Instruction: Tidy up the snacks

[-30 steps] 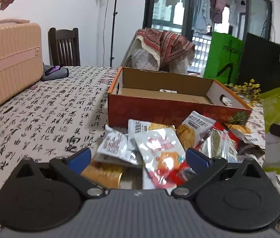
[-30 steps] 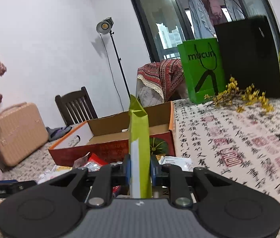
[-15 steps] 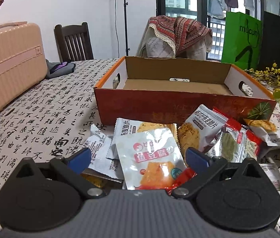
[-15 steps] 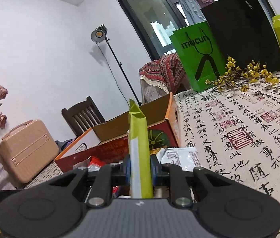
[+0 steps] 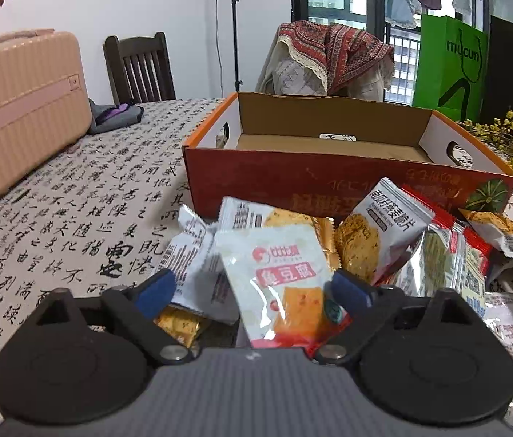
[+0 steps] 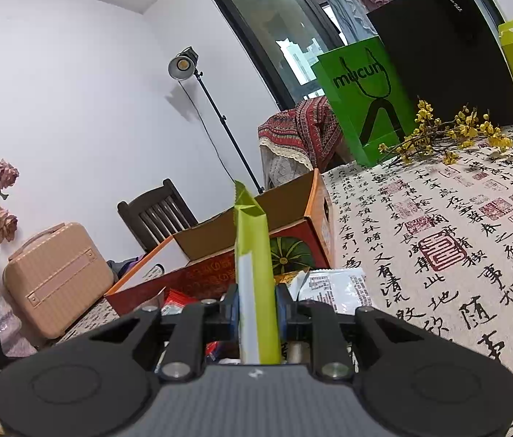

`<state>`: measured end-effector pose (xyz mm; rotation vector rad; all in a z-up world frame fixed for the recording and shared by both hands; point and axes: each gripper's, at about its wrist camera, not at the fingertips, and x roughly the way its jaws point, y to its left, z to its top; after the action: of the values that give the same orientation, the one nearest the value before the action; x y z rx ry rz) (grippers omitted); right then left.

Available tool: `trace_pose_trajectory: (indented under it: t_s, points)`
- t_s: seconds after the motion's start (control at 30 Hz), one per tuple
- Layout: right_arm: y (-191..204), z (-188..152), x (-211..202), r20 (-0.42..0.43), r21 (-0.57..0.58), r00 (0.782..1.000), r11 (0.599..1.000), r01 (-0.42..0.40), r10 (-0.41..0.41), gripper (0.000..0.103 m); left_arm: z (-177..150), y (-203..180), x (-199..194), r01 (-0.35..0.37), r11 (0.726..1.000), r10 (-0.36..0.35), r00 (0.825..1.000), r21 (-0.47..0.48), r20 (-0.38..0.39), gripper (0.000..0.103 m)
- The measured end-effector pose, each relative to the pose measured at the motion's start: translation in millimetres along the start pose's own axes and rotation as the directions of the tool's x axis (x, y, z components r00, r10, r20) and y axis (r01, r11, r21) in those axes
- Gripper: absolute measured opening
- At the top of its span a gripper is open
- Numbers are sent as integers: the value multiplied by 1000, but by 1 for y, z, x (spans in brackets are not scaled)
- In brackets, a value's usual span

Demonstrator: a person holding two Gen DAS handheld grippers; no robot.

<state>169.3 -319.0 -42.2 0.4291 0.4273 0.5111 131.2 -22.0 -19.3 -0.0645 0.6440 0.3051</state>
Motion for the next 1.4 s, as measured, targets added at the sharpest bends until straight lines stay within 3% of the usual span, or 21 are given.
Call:
trace_pose_trajectory:
  t_s: [0.2, 0.37, 0.63, 1.07, 1.33, 1.4]
  points:
    - [1, 0, -1, 0, -2, 1000, 1000, 0, 0, 20, 0, 13, -12, 54, 999, -54, 998, -4, 13, 63]
    - [2, -1, -2, 4, -10, 1000, 1000, 1, -1, 20, 0, 22, -21, 80, 997, -79, 996, -4, 31, 53]
    - [4, -3, -4, 8, -23, 1000, 1000, 6, -6, 20, 0, 33, -38, 113, 994, -112, 990, 3, 83, 21]
    - [8, -4, -6, 10, -48, 1000, 999, 25, -24, 19, -1, 19, -73, 117, 984, -146, 964, 138, 224, 9]
    - [12, -3, -5, 0, -61, 1000, 998, 30, -30, 20, 5, 19, -82, 136, 980, -171, 948, 145, 267, 6]
    - [15, -1, -5, -2, -72, 999, 997, 37, -37, 20, 8, 22, -87, 161, 976, -197, 937, 145, 288, 6]
